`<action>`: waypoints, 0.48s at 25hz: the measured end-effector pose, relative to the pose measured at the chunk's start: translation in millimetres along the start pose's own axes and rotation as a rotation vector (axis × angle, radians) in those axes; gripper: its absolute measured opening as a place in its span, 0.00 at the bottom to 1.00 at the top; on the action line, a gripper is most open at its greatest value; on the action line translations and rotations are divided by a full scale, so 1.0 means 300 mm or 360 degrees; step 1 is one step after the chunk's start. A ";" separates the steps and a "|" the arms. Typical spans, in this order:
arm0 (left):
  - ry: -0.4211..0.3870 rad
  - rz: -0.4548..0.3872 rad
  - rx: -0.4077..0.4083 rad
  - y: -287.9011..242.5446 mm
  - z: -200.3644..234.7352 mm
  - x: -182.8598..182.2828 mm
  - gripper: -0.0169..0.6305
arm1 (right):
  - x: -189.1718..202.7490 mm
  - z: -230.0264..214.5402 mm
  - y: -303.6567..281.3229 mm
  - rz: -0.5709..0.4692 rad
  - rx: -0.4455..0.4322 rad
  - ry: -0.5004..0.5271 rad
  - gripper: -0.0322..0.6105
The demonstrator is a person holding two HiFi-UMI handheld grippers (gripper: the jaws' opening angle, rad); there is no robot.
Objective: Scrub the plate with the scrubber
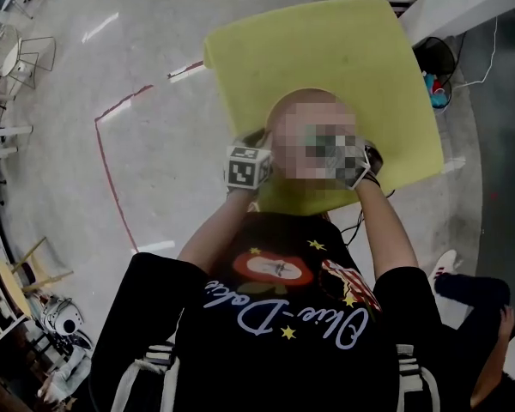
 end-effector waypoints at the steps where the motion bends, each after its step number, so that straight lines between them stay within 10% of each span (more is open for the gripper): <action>1: 0.0001 -0.0002 0.0000 -0.002 -0.001 0.000 0.10 | 0.003 0.013 0.001 -0.0001 -0.0012 -0.0003 0.15; 12: -0.0007 -0.0044 -0.0006 -0.020 0.000 0.014 0.10 | 0.017 0.156 0.010 -0.0026 -0.0127 -0.0043 0.15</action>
Point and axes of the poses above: the fingertips, and each gripper's own axes: y backward along the fingers, z to its left, x out of its underside, the point moved 10 cm from there along y, backward along the fingers, and after that the axes turned 1 degree about z, right-handed, at the moved point
